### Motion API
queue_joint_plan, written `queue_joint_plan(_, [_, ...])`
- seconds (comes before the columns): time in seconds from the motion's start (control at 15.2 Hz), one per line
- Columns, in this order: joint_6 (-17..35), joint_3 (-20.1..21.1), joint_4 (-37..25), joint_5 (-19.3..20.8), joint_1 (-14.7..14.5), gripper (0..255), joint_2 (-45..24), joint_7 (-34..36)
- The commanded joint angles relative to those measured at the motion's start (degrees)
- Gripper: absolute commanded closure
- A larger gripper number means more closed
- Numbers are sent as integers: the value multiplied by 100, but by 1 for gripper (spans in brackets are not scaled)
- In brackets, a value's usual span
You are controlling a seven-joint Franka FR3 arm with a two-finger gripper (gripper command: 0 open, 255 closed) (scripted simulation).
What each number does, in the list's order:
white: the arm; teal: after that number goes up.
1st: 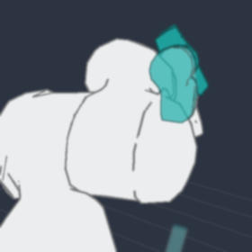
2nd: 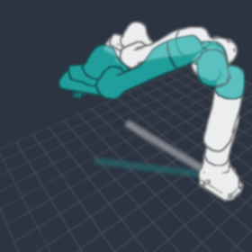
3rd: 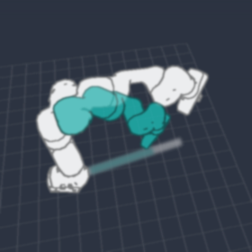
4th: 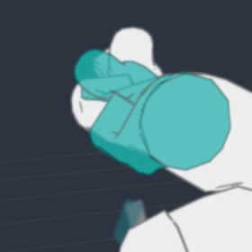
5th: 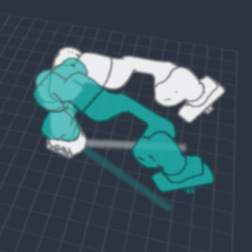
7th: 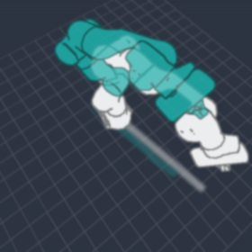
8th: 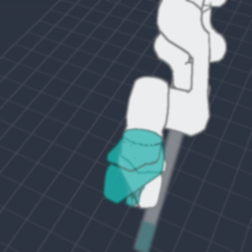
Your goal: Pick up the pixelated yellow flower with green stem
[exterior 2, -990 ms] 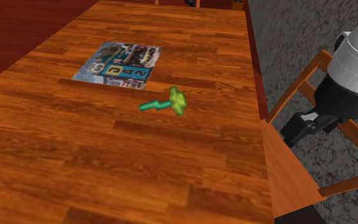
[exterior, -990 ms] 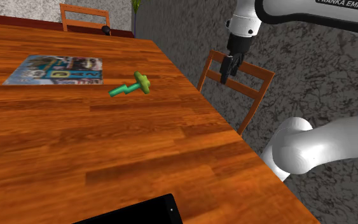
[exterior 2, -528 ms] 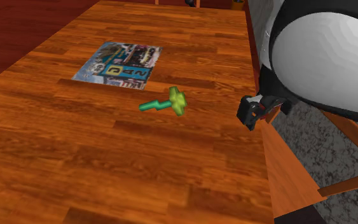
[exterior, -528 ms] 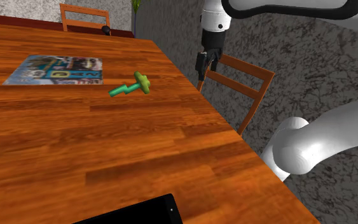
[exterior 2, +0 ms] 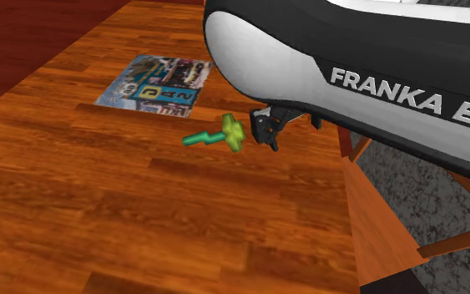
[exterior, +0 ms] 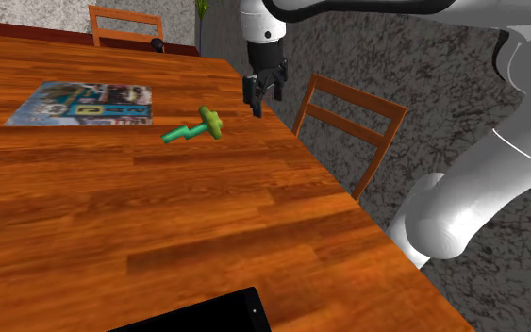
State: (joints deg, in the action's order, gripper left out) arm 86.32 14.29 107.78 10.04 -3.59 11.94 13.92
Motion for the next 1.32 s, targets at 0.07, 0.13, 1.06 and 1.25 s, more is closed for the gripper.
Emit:
queue_joint_plan(0.07, [-205,262,-805,270,-105,0,-841,323])
queue_joint_plan(0.13, [-298,333,-1086,373,-156,0,-1114,418])
queue_joint_plan(1.06, [-494,577,-2425,1062,-618,0,-2828,999])
queue_joint_plan(1.25, [-492,578,-2417,1060,-618,255,-2821,1002])
